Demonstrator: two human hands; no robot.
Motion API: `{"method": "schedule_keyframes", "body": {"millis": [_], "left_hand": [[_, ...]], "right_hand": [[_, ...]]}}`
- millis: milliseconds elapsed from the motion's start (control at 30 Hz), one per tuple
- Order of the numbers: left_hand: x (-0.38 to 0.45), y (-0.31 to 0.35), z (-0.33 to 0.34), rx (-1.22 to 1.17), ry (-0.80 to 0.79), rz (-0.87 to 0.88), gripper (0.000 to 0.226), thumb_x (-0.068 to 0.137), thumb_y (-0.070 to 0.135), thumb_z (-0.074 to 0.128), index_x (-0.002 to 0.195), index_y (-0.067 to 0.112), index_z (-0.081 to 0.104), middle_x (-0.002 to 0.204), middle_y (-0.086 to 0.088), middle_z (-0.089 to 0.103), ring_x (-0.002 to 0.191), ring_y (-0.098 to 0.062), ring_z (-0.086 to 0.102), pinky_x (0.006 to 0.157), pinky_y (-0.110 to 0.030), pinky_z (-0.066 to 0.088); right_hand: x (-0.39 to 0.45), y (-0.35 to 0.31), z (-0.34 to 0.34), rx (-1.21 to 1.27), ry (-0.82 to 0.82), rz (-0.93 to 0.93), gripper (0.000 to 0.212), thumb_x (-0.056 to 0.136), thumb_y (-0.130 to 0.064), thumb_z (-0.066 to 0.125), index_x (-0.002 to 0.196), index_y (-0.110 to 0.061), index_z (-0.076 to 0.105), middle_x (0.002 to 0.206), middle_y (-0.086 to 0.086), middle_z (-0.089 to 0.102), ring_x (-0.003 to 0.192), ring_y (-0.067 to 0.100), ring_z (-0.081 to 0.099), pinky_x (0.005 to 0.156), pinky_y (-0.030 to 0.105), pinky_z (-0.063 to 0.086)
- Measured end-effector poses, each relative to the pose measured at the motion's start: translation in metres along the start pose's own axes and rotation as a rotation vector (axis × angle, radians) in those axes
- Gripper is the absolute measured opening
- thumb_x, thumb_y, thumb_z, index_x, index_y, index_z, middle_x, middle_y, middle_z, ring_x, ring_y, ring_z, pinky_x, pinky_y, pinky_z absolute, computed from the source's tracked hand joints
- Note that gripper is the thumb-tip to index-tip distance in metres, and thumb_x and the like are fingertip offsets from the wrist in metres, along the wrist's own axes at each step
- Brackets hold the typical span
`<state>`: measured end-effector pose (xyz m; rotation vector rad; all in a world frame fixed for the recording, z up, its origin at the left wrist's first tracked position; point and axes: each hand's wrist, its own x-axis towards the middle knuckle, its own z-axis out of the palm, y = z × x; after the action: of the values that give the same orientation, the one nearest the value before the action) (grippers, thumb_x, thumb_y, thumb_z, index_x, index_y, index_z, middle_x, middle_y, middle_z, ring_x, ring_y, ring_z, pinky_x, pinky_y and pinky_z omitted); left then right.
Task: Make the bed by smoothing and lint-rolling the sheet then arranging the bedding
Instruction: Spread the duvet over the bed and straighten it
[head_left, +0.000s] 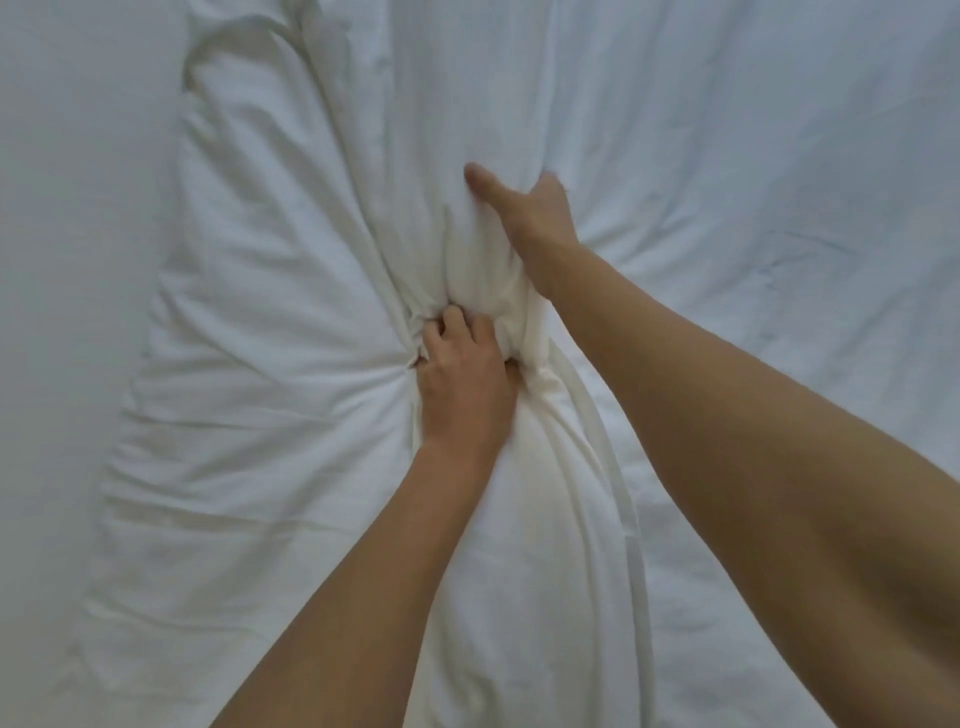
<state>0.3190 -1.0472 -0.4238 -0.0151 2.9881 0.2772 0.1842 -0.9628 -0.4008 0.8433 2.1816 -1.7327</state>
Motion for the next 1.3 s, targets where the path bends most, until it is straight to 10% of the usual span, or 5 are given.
{"method": "schedule_keyframes", "body": {"millis": [200,433,533,800,1300], "left_hand": [[-0.005,-0.008,-0.005,-0.194,0.166,0.091,0.015,0.075,0.013,0.072,0.085,0.01,0.062,0.092,-0.009,0.061,0.075,-0.031,0.059,0.049,-0.036,0.051],[-0.016,0.066,-0.017,-0.566,0.117,0.339,0.023,0.087,0.027,0.052,0.098,0.007,0.059,0.115,-0.014,0.06,0.103,-0.026,0.053,0.086,-0.034,0.046],[-0.032,0.072,0.032,-0.309,-0.083,0.383,0.054,0.094,0.042,0.044,0.134,0.006,0.046,0.15,-0.021,0.034,0.143,-0.032,0.026,0.118,-0.047,0.02],[-0.051,0.036,0.039,-0.04,-0.115,0.59,0.06,0.099,0.038,0.029,0.151,0.007,0.03,0.154,-0.021,0.03,0.146,-0.038,0.017,0.12,-0.051,0.01],[-0.351,-0.069,0.03,-0.074,-0.345,0.453,0.064,0.097,0.034,0.036,0.154,0.011,0.02,0.162,-0.009,0.011,0.149,-0.021,0.012,0.121,-0.038,0.007]], "right_hand": [[0.009,-0.012,-0.004,-0.243,0.073,-0.119,0.041,0.085,-0.032,0.066,0.114,-0.003,0.06,0.11,0.01,0.067,0.102,0.026,0.063,0.09,0.034,0.05],[-0.004,-0.012,-0.105,-0.636,0.594,-0.299,0.035,0.088,-0.025,0.052,0.119,-0.009,0.056,0.117,0.014,0.062,0.108,0.033,0.056,0.079,0.033,0.039],[-0.007,0.017,-0.091,-0.889,0.42,-0.192,0.065,0.09,-0.015,0.045,0.151,-0.014,0.023,0.148,0.019,0.032,0.133,0.036,0.034,0.107,0.041,0.03],[-0.08,0.101,-0.063,-1.015,-0.211,-0.465,0.06,0.099,-0.048,0.036,0.153,-0.032,0.014,0.162,0.005,-0.005,0.149,0.021,-0.008,0.118,0.04,-0.007],[-0.344,0.265,-0.052,-1.105,-0.039,-0.322,0.066,0.095,-0.046,0.032,0.153,-0.015,0.02,0.159,0.016,0.015,0.147,0.029,0.013,0.119,0.046,0.013]]}}
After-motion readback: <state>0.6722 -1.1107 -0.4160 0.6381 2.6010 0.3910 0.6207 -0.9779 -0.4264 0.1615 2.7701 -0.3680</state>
